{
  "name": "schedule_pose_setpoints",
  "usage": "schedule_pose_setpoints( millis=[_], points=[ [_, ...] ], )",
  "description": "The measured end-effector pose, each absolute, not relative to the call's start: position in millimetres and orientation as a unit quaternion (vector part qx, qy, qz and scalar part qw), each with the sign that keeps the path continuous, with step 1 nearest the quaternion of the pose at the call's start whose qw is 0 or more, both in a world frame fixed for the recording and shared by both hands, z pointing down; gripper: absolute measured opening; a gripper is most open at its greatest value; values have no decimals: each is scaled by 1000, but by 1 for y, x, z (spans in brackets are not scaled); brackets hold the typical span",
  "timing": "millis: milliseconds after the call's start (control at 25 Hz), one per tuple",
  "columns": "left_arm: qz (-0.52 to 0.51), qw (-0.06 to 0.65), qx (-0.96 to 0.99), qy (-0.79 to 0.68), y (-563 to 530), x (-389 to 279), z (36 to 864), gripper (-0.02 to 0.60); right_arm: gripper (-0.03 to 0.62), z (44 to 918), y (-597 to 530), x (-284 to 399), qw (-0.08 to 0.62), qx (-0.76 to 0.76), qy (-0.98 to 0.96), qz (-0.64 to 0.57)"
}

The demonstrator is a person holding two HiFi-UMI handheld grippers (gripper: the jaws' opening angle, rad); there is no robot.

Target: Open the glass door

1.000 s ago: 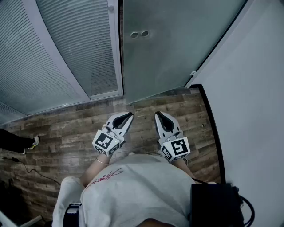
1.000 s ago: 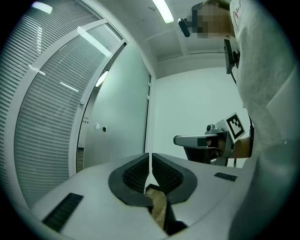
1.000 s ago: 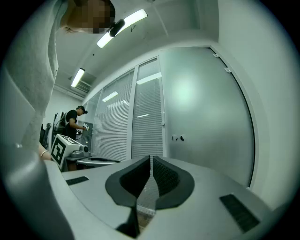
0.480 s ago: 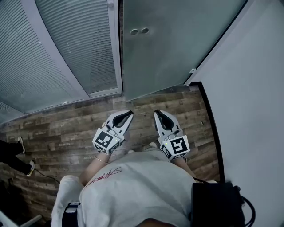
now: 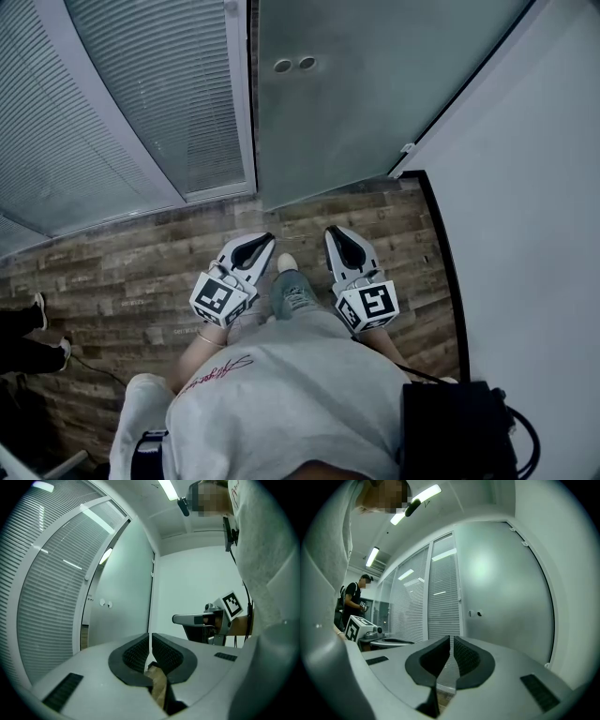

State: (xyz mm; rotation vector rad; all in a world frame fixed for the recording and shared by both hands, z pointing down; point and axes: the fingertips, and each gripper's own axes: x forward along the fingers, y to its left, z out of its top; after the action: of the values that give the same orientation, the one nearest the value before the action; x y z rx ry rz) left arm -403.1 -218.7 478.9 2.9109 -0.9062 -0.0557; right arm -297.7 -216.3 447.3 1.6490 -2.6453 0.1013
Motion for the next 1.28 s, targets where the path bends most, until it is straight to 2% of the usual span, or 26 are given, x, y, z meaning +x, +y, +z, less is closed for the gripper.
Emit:
schedule_pose_setpoints(
  millis=[640, 760, 880, 1280],
  points=[
    [-23, 39, 923, -382, -351, -430, 466, 34, 37, 408, -415, -288, -10, 519, -854, 6],
    [-24, 43, 917, -395, -384, -434, 465, 34, 95, 399, -466, -294, -14, 507, -862, 3],
    [-22, 52, 913, -404, -421, -435, 471, 34, 100, 397, -525, -300, -18, 506, -862, -1],
    [-20, 48, 890, -454, -437, -447, 469, 34, 154, 398, -597, -316, -12, 515, -857, 18]
  ],
)
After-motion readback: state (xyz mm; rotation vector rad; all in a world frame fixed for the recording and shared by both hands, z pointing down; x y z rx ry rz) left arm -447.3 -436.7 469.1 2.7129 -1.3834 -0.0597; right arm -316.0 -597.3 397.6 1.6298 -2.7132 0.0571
